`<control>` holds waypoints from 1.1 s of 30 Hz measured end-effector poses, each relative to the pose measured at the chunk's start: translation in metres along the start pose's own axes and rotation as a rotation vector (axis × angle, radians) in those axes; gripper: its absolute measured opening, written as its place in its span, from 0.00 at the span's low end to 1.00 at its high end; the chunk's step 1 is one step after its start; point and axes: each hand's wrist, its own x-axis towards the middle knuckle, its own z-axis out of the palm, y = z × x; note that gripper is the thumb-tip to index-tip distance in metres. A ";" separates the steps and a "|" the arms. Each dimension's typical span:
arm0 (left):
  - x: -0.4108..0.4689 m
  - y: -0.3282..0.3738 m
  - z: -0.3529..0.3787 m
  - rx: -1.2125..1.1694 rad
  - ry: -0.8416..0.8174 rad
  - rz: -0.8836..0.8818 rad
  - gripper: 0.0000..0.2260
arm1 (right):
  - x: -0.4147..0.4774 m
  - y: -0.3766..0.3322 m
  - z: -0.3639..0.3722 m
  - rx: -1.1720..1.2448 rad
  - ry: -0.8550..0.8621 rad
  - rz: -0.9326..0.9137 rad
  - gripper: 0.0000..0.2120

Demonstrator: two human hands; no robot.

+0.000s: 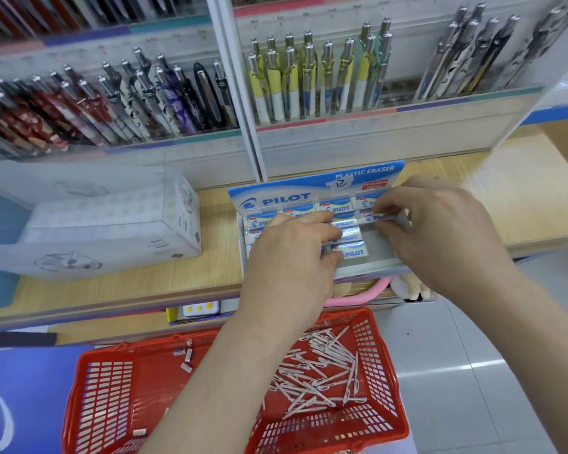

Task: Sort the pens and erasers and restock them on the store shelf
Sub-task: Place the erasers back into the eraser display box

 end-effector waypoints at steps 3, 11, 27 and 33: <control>-0.016 -0.006 -0.006 -0.161 0.122 -0.020 0.10 | -0.006 -0.008 -0.015 0.101 0.028 0.011 0.04; -0.110 -0.043 -0.051 -0.484 0.369 -0.235 0.12 | -0.036 -0.081 -0.026 0.370 -0.130 -0.183 0.04; -0.341 -0.310 0.001 -0.402 0.377 -1.014 0.15 | -0.135 -0.266 0.245 0.232 -0.797 -0.480 0.05; -0.393 -0.444 0.100 -0.222 0.083 -1.076 0.10 | -0.200 -0.277 0.438 0.046 -1.024 -0.377 0.11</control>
